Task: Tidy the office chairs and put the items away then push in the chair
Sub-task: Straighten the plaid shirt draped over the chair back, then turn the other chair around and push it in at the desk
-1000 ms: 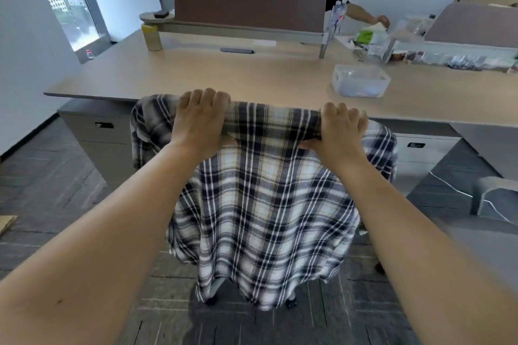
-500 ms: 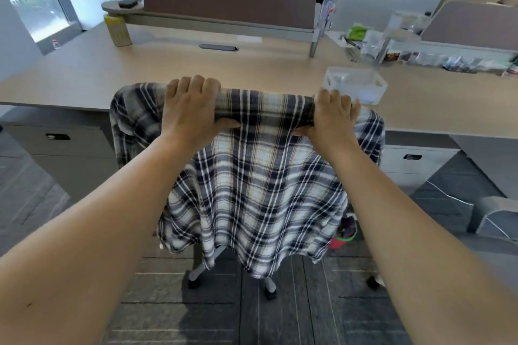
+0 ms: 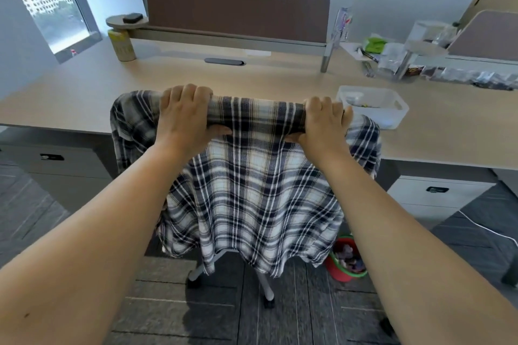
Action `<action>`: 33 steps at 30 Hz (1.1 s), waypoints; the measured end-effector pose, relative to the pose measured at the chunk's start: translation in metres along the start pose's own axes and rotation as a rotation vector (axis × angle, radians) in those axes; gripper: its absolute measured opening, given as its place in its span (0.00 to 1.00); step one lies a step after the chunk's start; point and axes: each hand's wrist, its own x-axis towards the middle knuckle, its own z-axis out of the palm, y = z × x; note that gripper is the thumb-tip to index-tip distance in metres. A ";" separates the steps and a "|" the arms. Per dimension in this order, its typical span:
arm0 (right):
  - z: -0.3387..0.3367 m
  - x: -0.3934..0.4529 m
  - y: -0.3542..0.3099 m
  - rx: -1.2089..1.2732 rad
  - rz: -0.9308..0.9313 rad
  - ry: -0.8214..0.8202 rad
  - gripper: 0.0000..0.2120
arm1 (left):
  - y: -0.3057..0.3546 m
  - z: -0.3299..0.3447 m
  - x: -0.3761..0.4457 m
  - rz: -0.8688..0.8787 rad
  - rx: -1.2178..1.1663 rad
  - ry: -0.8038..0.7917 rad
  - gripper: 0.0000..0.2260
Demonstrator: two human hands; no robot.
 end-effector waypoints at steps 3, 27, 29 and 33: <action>0.004 0.016 -0.002 -0.005 0.008 -0.004 0.18 | -0.003 0.004 0.016 0.002 0.000 -0.015 0.30; -0.014 -0.065 0.048 0.017 0.311 -0.041 0.18 | 0.084 0.030 -0.034 0.733 0.004 -0.197 0.16; -0.026 -0.098 0.072 -0.005 0.411 -0.044 0.16 | 0.113 0.037 -0.043 0.774 0.032 -0.349 0.15; -0.055 -0.178 0.122 -0.017 0.660 -0.007 0.14 | 0.176 0.043 -0.077 0.942 0.017 -0.455 0.15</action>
